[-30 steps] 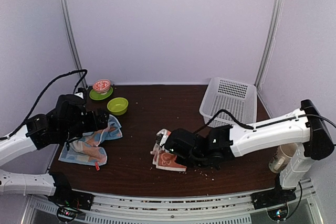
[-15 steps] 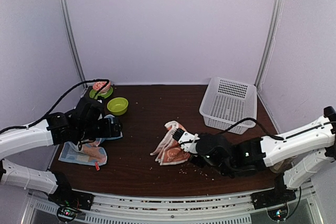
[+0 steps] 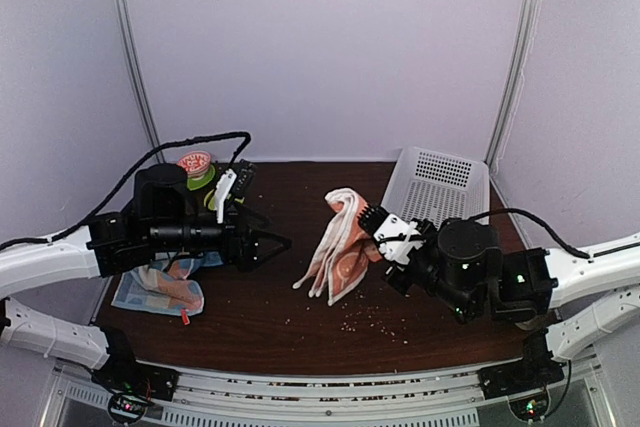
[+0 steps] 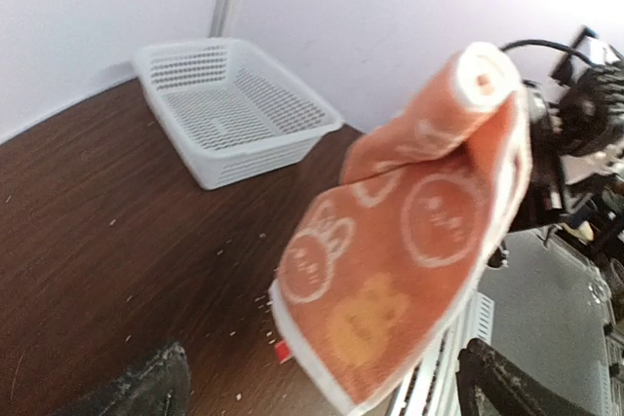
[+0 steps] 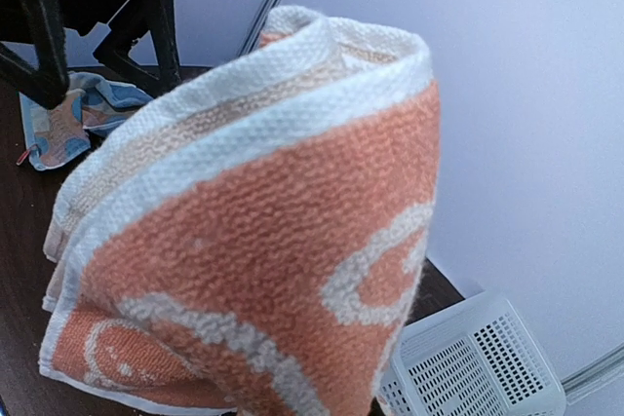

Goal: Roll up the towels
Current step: Pass from the right arm to the left, then place the towel at the center of the board.

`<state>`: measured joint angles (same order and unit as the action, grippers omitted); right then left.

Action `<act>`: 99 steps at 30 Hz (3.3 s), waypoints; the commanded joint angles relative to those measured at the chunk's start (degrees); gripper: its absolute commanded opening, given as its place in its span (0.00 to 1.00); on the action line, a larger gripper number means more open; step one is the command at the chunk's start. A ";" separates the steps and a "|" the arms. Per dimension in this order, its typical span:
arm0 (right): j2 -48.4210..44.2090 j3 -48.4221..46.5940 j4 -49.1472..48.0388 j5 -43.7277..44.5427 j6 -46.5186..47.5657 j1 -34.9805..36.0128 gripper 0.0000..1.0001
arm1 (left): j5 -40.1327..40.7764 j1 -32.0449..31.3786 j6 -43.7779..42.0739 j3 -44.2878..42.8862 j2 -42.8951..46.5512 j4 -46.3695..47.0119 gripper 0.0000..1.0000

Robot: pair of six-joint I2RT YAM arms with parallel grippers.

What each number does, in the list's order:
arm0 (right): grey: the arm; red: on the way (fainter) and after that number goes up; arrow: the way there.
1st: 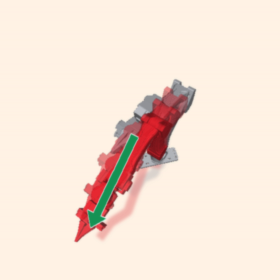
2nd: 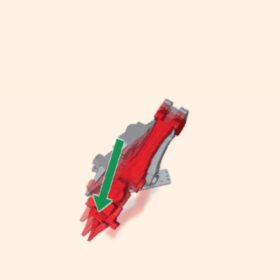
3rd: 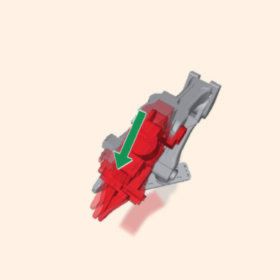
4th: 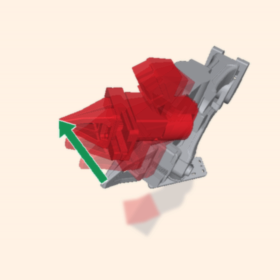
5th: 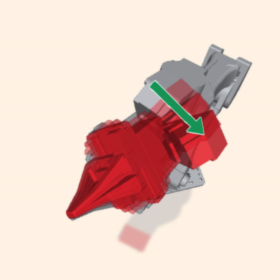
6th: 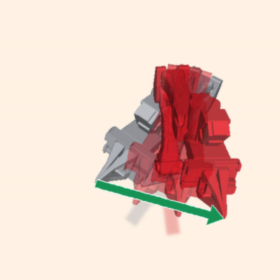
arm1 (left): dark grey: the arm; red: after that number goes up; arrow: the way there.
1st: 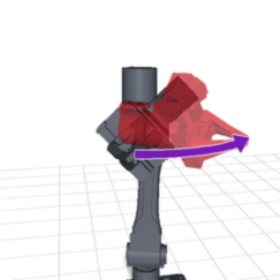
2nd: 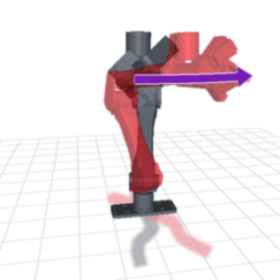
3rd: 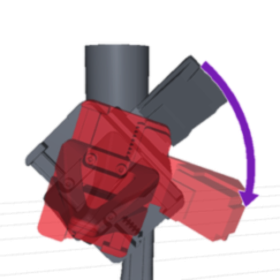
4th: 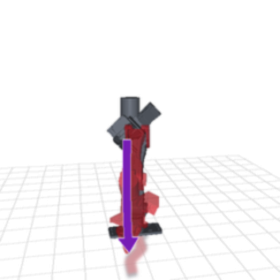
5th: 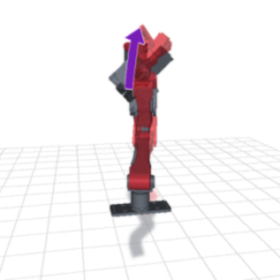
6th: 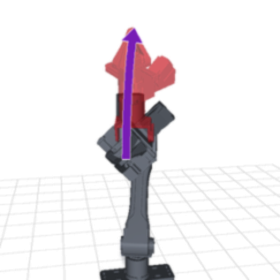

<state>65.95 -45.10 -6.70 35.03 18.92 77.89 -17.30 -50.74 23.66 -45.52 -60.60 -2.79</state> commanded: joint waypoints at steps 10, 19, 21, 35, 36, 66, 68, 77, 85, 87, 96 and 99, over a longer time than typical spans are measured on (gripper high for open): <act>3.74 -6.62 6.31 1.95 0.31 0.00 0.00 | -7.92 -5.24 -8.40 -11.25 -10.57 3.41 0.98; 5.21 -8.44 6.95 1.85 -2.08 -0.85 0.00 | -6.30 -7.59 -5.63 -11.55 -14.91 6.55 0.98; 5.47 -8.87 6.98 1.74 -2.87 -1.03 0.00 | -5.79 -7.94 -5.24 -11.06 -15.34 7.40 0.98; 4.17 -10.22 8.14 0.16 -7.34 -1.53 0.21 | 10.92 -8.41 -7.17 -13.96 -17.97 2.92 0.00; 3.50 -10.53 9.67 -0.32 -8.54 -1.99 0.39 | 14.80 -8.41 -8.40 -14.83 -17.28 0.43 0.00; -8.73 -0.46 21.79 -15.26 -42.92 -21.89 0.77 | 65.84 -25.79 -11.05 -18.92 -42.99 -21.20 0.00; -6.44 -0.42 21.61 -16.81 -45.47 -21.87 0.77 | 64.62 -27.57 -9.93 -16.97 -41.83 -21.59 0.00; 1.23 1.28 19.48 -27.13 -56.41 -21.89 0.75 | 61.21 -32.61 -2.41 -9.95 -37.64 -26.43 0.00; 14.00 -3.62 21.56 -43.91 -68.56 -21.85 0.71 | 61.65 -34.71 1.06 -8.42 -37.84 -28.18 0.00; 16.59 -4.49 22.39 -45.61 -71.45 -21.87 0.70 | 61.50 -34.85 1.12 -8.44 -38.50 -28.06 0.00; 24.34 -2.17 14.75 -53.20 -81.17 -20.41 0.65 | 62.40 -35.78 2.19 -8.38 -40.51 -28.13 0.00; 25.91 -1.46 12.89 -54.49 -82.68 -19.72 0.64 | 62.31 -36.08 2.93 -8.18 -40.87 -28.10 0.00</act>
<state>90.28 -47.62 10.07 -16.08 -59.55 57.14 44.60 -86.21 24.62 -54.30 -100.62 -30.65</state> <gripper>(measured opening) 0.645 0.024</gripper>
